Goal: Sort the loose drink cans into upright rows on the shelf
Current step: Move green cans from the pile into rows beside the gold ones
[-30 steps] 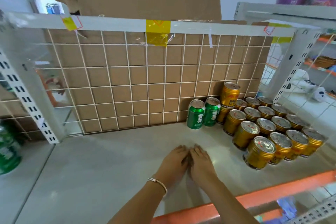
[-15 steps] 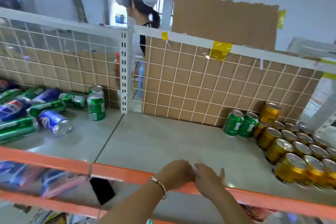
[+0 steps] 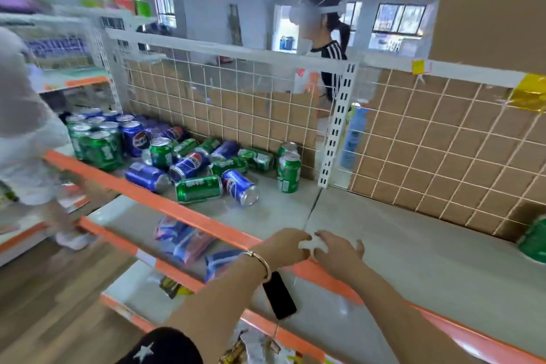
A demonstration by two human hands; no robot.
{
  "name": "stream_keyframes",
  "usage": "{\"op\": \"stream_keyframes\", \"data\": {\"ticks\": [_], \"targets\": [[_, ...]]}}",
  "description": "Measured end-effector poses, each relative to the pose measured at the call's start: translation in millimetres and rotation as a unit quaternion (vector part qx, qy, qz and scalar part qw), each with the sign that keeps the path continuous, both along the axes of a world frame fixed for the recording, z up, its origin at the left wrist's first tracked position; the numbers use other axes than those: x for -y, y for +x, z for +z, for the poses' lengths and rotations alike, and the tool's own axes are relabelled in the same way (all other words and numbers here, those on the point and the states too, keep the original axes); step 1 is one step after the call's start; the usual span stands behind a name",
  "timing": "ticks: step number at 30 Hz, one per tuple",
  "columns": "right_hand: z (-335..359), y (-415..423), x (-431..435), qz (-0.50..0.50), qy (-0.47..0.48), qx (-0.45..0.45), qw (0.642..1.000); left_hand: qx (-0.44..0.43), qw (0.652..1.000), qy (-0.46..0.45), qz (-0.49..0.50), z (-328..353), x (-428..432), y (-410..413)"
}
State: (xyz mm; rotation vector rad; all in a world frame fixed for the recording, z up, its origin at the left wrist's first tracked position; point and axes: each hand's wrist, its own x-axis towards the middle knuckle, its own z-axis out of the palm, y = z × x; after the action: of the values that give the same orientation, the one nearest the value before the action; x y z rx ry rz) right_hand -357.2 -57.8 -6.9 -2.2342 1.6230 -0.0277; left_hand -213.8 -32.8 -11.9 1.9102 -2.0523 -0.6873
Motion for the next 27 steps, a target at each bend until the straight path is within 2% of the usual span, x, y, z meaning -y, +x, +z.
{"op": "stream_keyframes", "data": {"ticks": [2,4,7,11,13,17,20,23,25,27], "targets": [[6,26,27,-0.016,0.027,0.038,0.999,-0.04,0.998,-0.019,0.036,4,17,29],[11,52,58,-0.045,0.044,0.118,0.991,-0.073,0.994,-0.035,0.076,10,37,56],[17,88,98,-0.116,0.072,0.302,0.943,-0.108,0.984,-0.057,0.128,16,65,92],[17,116,135,-0.186,0.089,0.42,0.884,-0.145,0.977,-0.065,0.14,22,94,119],[17,122,148,-0.203,0.089,0.435,0.873,-0.178,0.972,-0.069,0.139,27,107,123],[12,131,164,-0.201,0.103,0.422,0.878,-0.225,0.962,-0.084,0.128,31,130,117],[17,133,174,-0.179,0.106,0.393,0.896,-0.251,0.958,-0.071,0.118,29,142,112],[32,126,181,-0.104,0.149,0.312,0.933,-0.292,0.944,-0.076,0.135,23,158,113],[35,119,189,-0.086,0.163,0.298,0.937,-0.3,0.939,-0.08,0.15,22,165,113],[37,114,198,-0.118,0.13,0.316,0.933,-0.295,0.939,-0.083,0.156,20,173,116]]}}
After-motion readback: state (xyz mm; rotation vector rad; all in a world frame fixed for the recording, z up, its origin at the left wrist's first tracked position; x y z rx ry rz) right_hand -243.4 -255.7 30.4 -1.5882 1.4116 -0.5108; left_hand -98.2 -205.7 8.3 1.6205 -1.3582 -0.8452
